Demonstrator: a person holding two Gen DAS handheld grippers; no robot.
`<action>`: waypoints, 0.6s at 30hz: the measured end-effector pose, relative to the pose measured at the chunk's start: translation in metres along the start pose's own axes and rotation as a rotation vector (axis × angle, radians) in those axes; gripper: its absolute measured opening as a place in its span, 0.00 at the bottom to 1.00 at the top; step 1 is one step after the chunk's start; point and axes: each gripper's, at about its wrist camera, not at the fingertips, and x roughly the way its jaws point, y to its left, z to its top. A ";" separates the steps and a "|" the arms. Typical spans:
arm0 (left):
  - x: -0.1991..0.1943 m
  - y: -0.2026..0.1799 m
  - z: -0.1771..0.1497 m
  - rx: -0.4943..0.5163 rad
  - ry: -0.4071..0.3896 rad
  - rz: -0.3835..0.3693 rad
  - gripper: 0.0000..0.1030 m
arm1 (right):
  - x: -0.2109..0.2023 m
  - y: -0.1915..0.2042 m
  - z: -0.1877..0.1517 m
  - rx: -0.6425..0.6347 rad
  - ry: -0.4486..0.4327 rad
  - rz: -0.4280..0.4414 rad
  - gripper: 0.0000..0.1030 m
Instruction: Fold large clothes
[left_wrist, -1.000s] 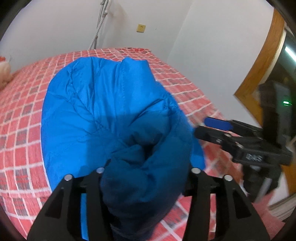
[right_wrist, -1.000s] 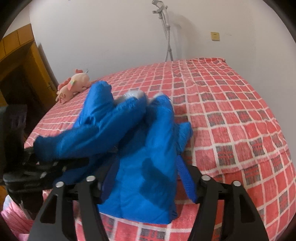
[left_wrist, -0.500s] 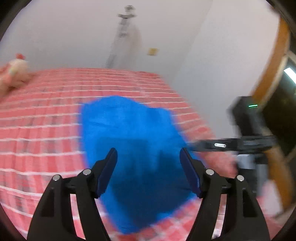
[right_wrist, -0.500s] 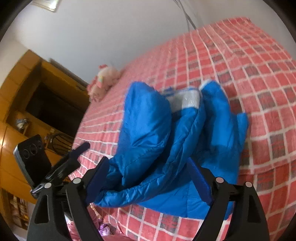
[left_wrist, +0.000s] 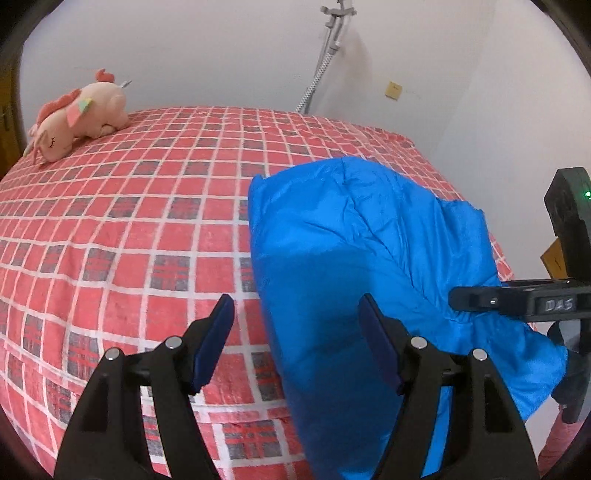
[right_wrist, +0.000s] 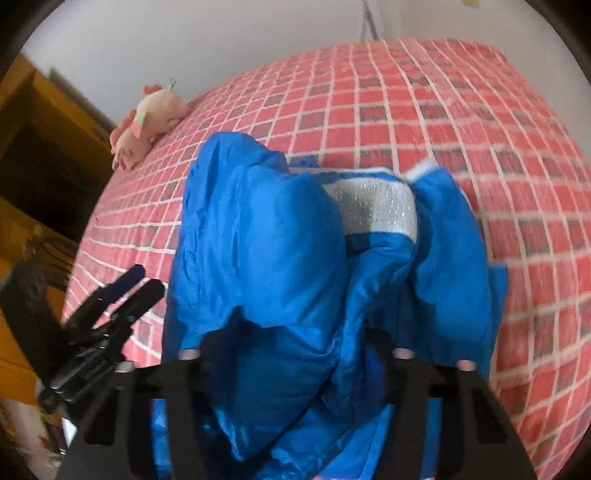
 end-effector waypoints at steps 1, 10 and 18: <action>-0.004 0.000 -0.001 -0.005 -0.003 -0.003 0.67 | -0.001 0.006 0.001 -0.031 -0.009 -0.018 0.35; -0.023 -0.015 0.001 0.002 -0.035 -0.063 0.67 | -0.061 0.007 0.011 -0.143 -0.139 -0.002 0.12; -0.017 -0.072 -0.008 0.122 -0.025 -0.085 0.67 | -0.087 -0.050 -0.001 -0.081 -0.188 -0.009 0.12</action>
